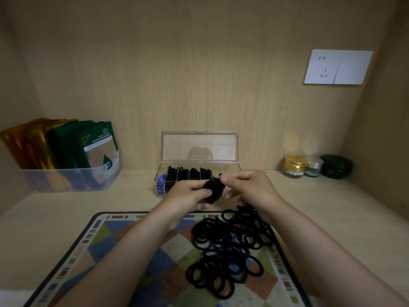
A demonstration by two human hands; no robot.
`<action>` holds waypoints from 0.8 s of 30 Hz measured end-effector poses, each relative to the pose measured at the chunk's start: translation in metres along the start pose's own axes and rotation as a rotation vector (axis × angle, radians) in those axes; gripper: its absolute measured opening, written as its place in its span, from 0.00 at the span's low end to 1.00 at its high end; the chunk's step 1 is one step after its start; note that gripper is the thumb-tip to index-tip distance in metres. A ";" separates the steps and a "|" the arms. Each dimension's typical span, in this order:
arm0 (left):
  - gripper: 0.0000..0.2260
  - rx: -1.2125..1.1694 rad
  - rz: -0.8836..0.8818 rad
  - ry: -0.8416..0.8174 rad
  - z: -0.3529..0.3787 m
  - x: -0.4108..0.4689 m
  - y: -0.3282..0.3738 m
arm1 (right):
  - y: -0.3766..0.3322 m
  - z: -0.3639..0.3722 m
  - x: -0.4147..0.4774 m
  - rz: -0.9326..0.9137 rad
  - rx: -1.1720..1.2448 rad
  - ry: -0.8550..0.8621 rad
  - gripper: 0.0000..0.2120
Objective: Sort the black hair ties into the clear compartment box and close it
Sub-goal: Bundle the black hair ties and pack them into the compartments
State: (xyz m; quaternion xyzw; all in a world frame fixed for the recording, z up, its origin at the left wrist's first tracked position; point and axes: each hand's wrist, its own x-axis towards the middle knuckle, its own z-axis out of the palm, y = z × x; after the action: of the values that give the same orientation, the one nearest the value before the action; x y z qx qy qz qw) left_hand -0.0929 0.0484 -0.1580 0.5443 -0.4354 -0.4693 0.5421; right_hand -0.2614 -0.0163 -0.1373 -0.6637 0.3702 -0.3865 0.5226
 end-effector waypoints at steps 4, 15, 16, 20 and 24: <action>0.12 0.006 -0.004 0.018 0.001 0.000 0.000 | -0.001 -0.005 0.000 0.049 0.015 0.017 0.04; 0.13 -0.084 -0.008 -0.181 0.004 -0.005 0.004 | 0.009 0.002 0.002 -0.042 -0.172 -0.036 0.04; 0.13 -0.089 -0.011 -0.208 0.004 -0.006 0.005 | 0.010 0.003 0.003 -0.045 -0.193 -0.022 0.03; 0.12 0.115 0.073 -0.164 0.007 -0.007 0.000 | 0.017 0.006 0.006 -0.076 -0.294 0.005 0.06; 0.12 0.128 0.060 -0.083 0.003 -0.003 -0.002 | 0.014 0.003 0.007 -0.086 -0.300 -0.032 0.09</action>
State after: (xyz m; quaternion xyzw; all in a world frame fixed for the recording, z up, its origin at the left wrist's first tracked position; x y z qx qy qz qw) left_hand -0.0964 0.0510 -0.1601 0.5449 -0.5027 -0.4463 0.5012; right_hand -0.2570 -0.0235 -0.1511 -0.7556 0.3868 -0.3383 0.4062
